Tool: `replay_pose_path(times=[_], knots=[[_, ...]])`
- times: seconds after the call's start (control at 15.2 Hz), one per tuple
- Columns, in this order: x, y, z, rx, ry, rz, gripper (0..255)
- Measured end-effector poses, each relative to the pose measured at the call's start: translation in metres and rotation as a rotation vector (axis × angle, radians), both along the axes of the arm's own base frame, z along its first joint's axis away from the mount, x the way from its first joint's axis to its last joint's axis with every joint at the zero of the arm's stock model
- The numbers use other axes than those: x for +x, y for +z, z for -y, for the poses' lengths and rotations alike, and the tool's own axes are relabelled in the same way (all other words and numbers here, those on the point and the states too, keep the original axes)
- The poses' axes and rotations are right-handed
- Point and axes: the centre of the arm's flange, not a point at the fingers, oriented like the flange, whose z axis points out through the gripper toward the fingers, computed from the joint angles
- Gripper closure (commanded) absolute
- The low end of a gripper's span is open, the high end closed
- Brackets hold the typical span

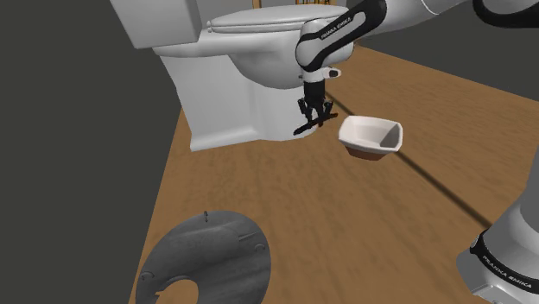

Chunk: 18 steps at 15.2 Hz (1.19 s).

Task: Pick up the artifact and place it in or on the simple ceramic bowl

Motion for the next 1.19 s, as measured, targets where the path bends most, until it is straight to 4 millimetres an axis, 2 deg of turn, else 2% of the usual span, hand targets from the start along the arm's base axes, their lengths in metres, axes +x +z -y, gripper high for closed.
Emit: replay_pose_path(times=[0.13, 0.33, 1.06, 1.12, 1.19], knots=[[-0.012, 0.014, 0.028, -0.010, -0.011, 0.074, 255], [-0.035, 0.020, 0.057, -0.014, -0.014, 0.098, 255], [-0.135, 0.021, 0.164, -0.015, -0.015, 0.101, 255], [-0.149, 0.021, 0.173, -0.015, -0.015, 0.101, 255], [-0.152, 0.019, 0.179, -0.015, -0.015, 0.101, 255]])
